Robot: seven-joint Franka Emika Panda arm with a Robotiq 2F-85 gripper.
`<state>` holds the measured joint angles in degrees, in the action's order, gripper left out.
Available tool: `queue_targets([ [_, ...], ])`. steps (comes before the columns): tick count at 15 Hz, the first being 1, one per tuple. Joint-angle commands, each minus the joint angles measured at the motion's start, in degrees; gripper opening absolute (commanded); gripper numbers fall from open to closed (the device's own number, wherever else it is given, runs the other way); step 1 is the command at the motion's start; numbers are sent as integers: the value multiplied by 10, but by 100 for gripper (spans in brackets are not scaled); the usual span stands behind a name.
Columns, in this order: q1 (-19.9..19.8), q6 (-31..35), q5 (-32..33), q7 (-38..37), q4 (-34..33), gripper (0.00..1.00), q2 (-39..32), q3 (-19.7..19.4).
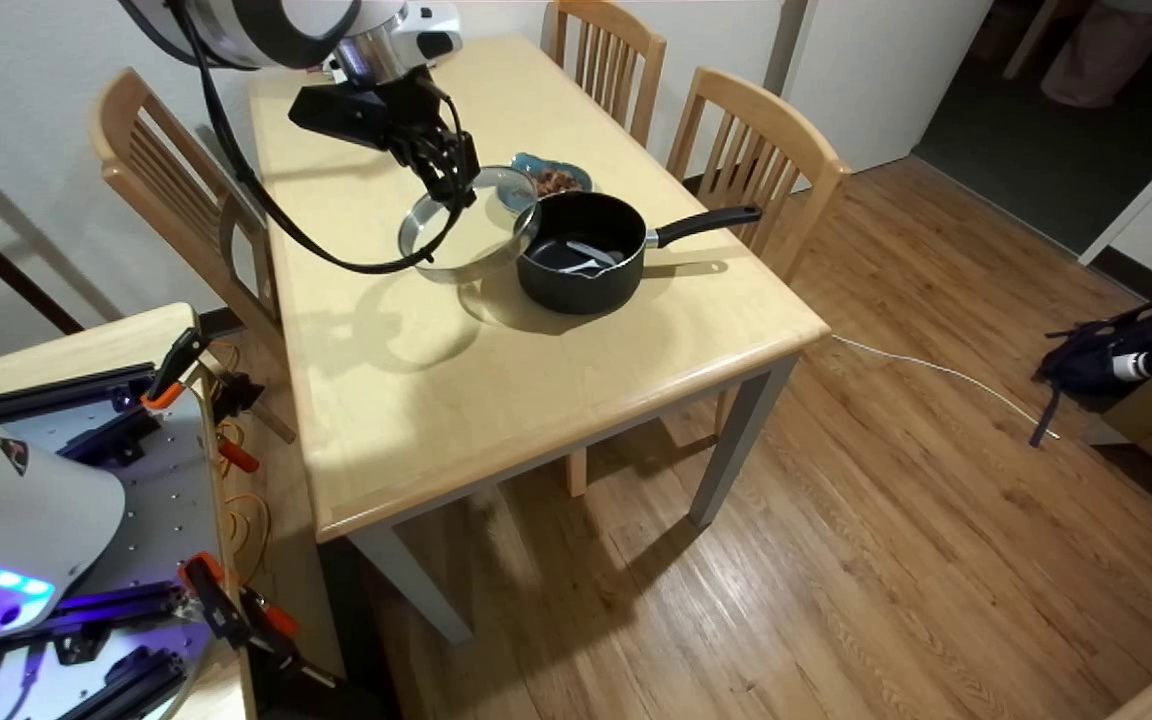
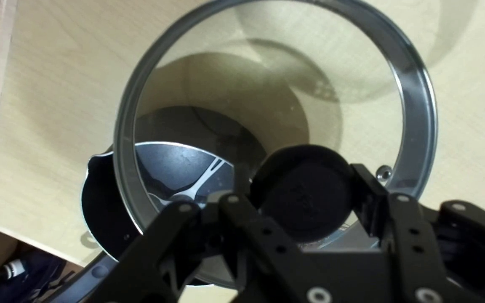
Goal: Pick up the lid from the table and close the pot
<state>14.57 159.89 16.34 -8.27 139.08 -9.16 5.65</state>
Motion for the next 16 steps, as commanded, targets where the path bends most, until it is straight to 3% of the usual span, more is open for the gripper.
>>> queue_targets([
  [1, -5, -2, -1, 1, 0, 59, -1, 4],
  [12, -4, -2, -1, 1, 0, 59, -7, 4],
  [13, -4, -2, -1, 1, 0, 34, -7, 4],
  [16, -7, -6, -21, 2, 6, 34, 4, 8],
])
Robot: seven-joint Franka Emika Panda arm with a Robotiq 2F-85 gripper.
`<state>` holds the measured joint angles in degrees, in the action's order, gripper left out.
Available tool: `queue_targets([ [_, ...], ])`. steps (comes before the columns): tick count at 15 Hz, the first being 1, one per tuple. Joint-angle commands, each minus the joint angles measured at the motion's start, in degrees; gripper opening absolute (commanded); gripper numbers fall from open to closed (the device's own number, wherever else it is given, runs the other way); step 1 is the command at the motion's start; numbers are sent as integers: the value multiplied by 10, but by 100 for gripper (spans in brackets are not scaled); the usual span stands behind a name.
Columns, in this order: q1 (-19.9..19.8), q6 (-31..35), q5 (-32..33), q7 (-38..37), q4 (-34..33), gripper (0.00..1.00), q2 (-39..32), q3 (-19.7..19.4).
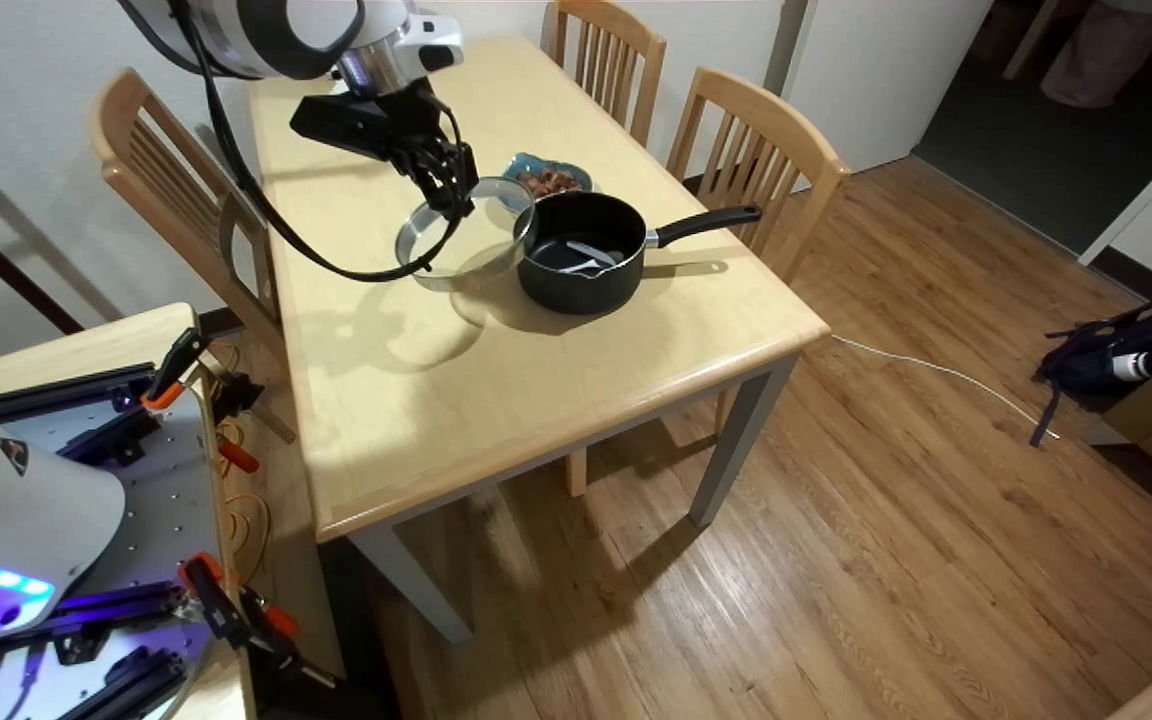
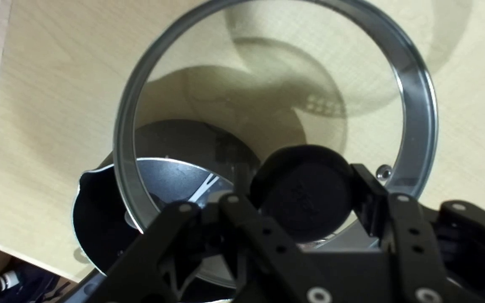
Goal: Pick up the lid from the table and close the pot
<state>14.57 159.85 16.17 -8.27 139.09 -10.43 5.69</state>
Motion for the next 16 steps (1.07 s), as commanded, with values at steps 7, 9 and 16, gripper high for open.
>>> queue_targets([
  [7, -13, -196, -21, 14, 2, 34, 137, 15],
  [9, -18, -252, -41, 60, -23, 34, 153, 18],
  [16, -38, -220, -56, 325, -62, 34, 125, -4],
])
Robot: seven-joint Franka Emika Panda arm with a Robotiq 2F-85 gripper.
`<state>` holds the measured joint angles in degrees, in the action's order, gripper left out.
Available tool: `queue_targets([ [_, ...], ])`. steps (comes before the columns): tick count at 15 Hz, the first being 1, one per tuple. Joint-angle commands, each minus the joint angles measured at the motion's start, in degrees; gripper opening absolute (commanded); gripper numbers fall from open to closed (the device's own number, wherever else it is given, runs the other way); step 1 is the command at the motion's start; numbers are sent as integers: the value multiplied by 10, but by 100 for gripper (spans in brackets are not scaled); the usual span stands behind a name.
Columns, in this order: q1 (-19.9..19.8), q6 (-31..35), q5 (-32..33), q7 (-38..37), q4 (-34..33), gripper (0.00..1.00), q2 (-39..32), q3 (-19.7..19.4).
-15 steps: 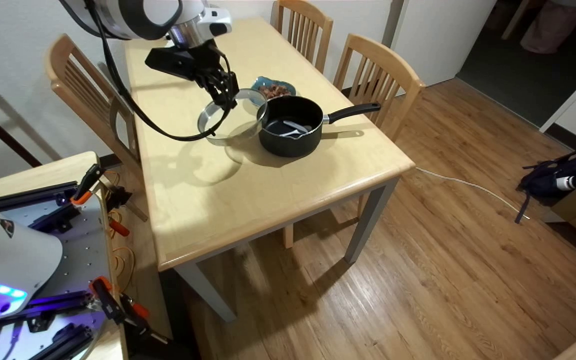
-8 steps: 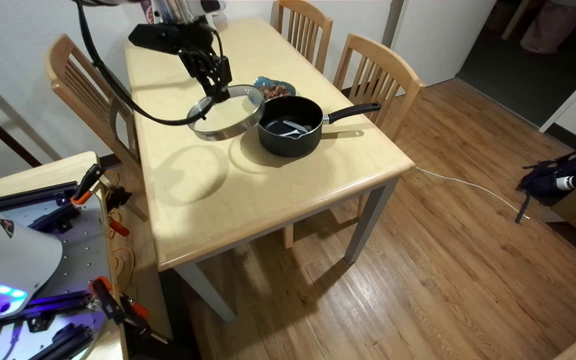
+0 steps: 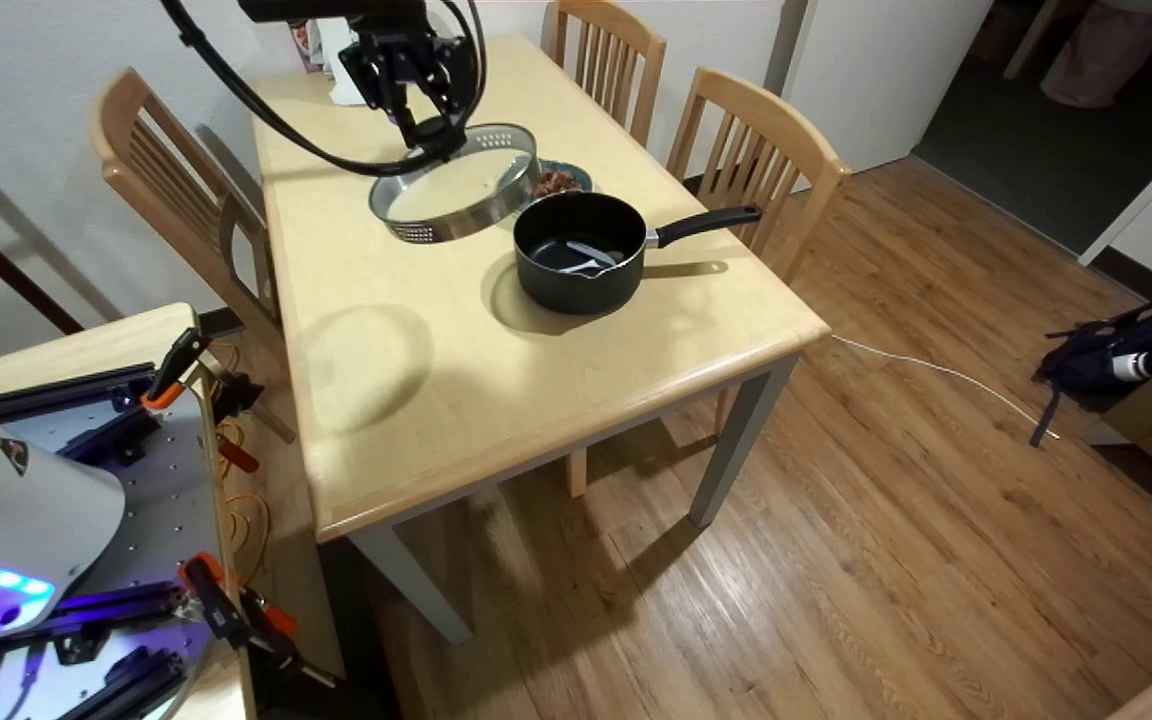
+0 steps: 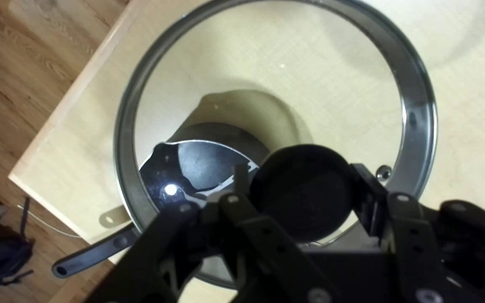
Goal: Pick up the lid from the table and close the pot
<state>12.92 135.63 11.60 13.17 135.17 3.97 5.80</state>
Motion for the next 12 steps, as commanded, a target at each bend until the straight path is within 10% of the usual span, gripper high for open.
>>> queue_targets([
  [1, -27, 45, -14, 149, -21, 34, -24, -10],
  [2, -30, 64, -22, 176, -17, 34, -28, -12],
  [3, -28, 35, -4, 109, -10, 59, -17, -1],
  [6, -37, 59, -8, 148, -10, 59, -32, -6],
  [7, -36, 60, -8, 149, -10, 34, -33, -5],
  [12, -37, 21, 16, 111, -8, 34, -31, -3],
])
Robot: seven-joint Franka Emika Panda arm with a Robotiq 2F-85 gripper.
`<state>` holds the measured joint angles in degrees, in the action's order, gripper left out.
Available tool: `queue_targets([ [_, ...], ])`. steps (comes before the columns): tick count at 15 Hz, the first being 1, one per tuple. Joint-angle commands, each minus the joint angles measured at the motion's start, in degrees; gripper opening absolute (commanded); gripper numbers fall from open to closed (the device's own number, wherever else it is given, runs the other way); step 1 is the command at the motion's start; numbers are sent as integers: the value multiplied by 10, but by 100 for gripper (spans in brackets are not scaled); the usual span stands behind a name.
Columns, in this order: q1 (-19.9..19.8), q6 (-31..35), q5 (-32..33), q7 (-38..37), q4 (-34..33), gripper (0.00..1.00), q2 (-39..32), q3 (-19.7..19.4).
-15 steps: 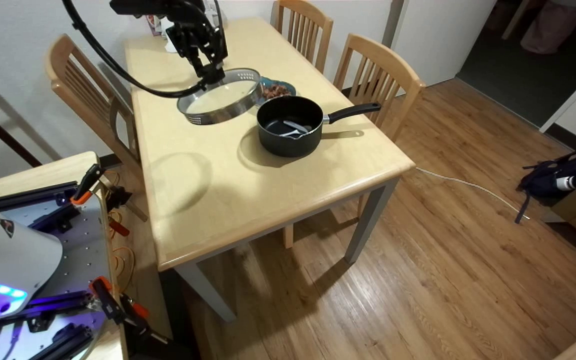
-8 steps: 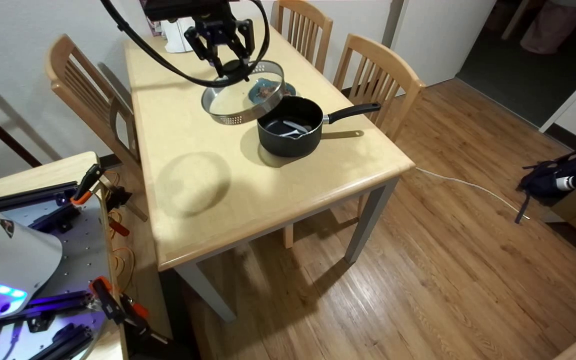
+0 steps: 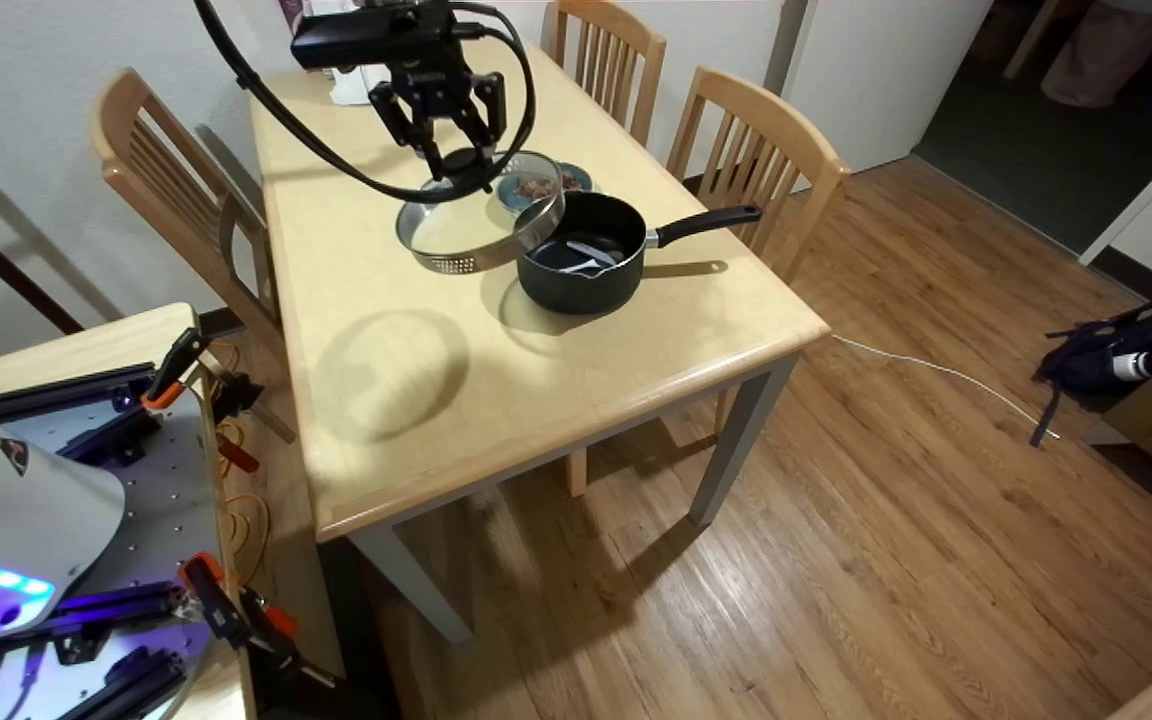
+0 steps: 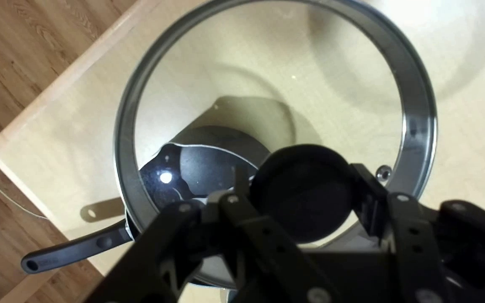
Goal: Pick up the lid from the table and close the pot
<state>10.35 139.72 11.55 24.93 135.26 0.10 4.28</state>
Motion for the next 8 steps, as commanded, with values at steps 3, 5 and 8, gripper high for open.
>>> queue_targets([
  [3, -9, -15, 38, 69, -38, 34, 5, 16],
  [5, -8, -28, 41, 117, -74, 34, -8, 19],
  [8, -14, -65, 18, 172, -146, 34, -43, 17],
])
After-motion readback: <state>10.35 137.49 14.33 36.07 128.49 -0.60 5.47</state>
